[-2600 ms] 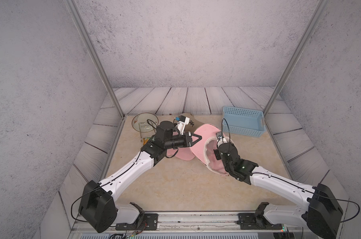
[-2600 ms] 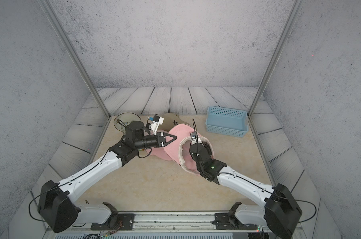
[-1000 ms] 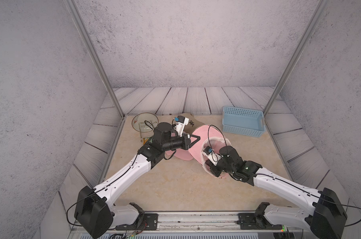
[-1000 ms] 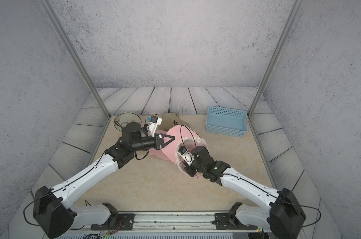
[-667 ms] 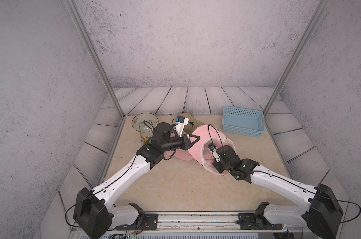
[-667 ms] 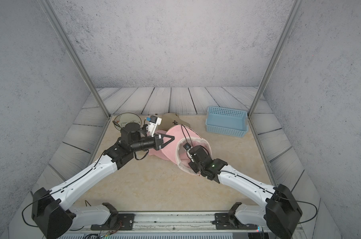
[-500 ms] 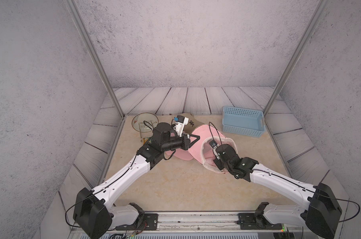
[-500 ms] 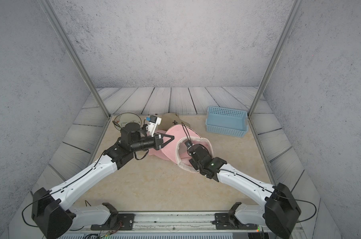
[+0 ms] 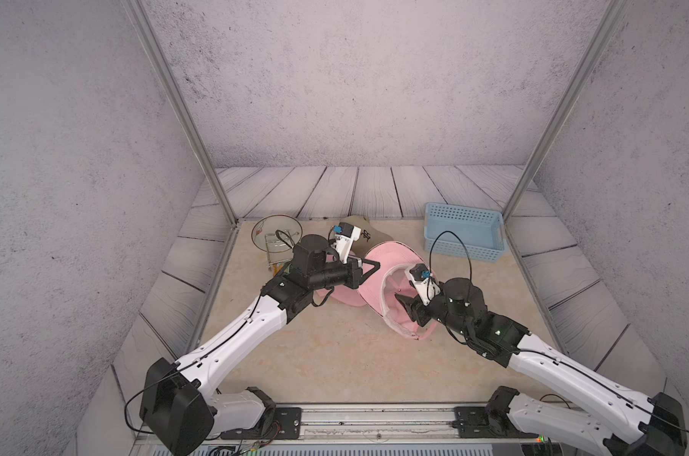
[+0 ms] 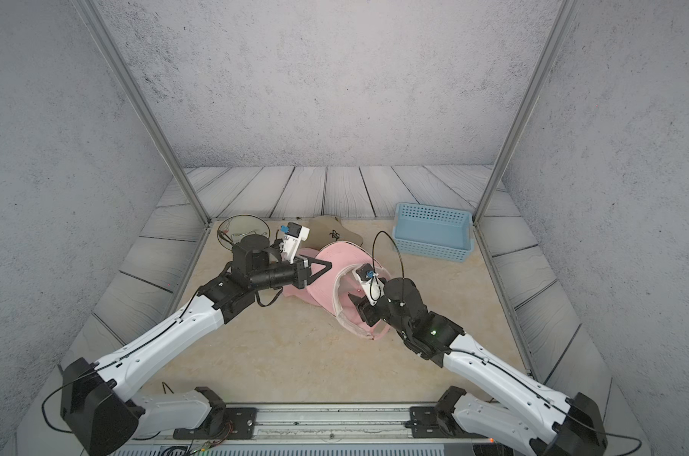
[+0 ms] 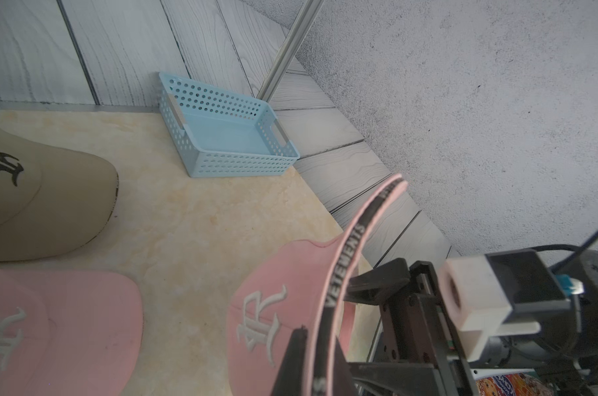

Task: Turn the baseball cap inside out
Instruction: Turn over the baseball cap.

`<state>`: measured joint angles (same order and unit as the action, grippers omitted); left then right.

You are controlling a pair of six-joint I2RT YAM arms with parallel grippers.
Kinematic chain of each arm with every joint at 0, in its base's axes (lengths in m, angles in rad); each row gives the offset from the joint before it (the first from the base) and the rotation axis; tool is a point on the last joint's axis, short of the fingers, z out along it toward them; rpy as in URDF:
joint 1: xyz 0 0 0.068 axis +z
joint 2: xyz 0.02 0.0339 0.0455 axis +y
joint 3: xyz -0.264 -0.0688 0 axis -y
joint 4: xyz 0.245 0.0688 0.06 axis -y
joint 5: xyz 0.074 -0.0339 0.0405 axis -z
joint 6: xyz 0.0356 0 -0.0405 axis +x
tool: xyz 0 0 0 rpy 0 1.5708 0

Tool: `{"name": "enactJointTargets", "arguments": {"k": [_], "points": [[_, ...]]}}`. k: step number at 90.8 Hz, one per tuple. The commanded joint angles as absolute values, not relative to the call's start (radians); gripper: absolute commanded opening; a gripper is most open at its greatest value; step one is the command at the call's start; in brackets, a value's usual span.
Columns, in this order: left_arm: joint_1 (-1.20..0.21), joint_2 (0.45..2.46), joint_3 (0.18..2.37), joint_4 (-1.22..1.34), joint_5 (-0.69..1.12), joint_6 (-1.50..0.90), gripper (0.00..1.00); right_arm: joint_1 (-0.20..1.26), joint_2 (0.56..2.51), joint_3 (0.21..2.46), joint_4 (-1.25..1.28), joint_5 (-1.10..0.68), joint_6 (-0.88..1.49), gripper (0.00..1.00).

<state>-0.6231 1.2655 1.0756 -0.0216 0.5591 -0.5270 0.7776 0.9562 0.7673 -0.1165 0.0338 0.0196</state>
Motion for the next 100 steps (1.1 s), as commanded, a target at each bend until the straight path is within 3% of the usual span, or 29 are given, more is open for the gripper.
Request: {"name": "enactJointTargets", "arguments": {"k": [1,15,42,67,100], "points": [[-0.634,1.275,1.145,-0.048,0.469,-0.408,0.00,0.770,0.920,0.817,-0.114,-0.022,0.085,0.67],[-0.657,1.293,1.185,-0.066,0.211,-0.260,0.00,0.751,0.908,0.915,-0.190,-0.059,0.200,0.76],[-0.725,1.352,1.177,0.154,-0.068,0.076,0.00,0.680,1.003,1.145,-0.300,-0.219,0.406,0.78],[-0.806,1.387,1.113,0.386,-0.171,0.319,0.00,0.613,1.121,1.259,-0.333,-0.177,0.645,0.78],[-0.888,1.442,1.055,0.535,-0.184,0.505,0.00,0.564,1.163,1.231,-0.224,-0.202,0.790,0.74]]}}
